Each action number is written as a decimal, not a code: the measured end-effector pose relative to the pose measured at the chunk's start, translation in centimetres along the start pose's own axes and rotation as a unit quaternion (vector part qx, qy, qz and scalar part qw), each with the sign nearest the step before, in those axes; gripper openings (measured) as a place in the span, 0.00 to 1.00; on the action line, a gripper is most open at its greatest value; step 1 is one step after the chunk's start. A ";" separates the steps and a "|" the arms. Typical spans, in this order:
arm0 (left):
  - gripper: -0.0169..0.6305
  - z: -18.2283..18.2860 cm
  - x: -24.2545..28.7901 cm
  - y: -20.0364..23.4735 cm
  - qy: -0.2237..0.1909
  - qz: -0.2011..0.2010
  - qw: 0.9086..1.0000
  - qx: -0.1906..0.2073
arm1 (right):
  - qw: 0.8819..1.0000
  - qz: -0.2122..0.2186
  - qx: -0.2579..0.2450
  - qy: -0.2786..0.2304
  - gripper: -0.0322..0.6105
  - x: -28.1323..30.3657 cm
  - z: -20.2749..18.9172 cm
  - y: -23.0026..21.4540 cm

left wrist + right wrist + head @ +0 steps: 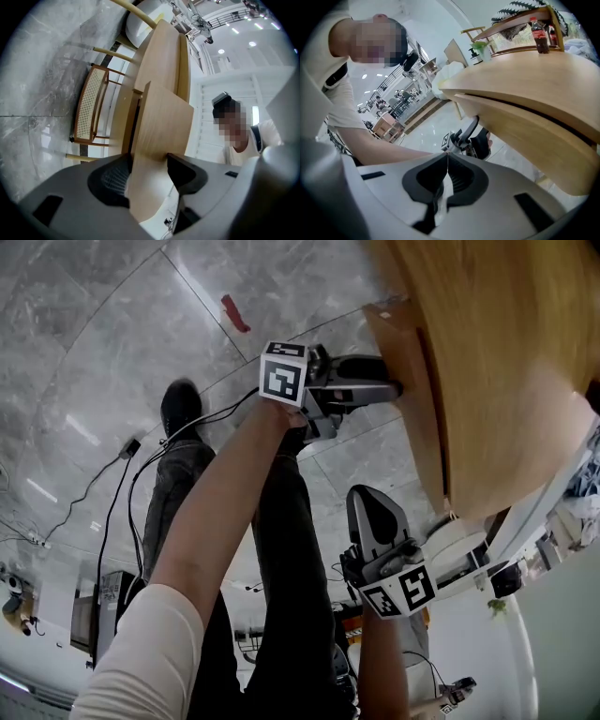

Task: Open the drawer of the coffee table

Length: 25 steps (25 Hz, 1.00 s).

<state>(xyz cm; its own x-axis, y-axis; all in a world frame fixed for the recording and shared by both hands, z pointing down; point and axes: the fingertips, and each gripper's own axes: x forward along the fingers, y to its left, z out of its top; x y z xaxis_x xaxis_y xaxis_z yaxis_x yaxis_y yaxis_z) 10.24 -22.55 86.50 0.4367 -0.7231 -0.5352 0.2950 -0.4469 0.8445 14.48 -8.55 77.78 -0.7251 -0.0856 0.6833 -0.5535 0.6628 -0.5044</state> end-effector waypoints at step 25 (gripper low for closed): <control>0.44 -2.9 -8.3 -5.7 -0.002 0.025 1.000 -0.017 | 1.000 0.007 0.011 -0.013 0.08 0.9 -2.4 5.0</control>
<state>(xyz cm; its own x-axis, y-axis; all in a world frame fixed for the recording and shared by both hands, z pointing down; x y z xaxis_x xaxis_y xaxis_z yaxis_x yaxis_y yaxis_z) 7.44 -12.45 86.09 0.4493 -0.7460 -0.4915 0.3017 -0.3912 0.8695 12.06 -3.55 77.18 -0.7432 -0.0958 0.6621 -0.5517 0.6476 -0.5256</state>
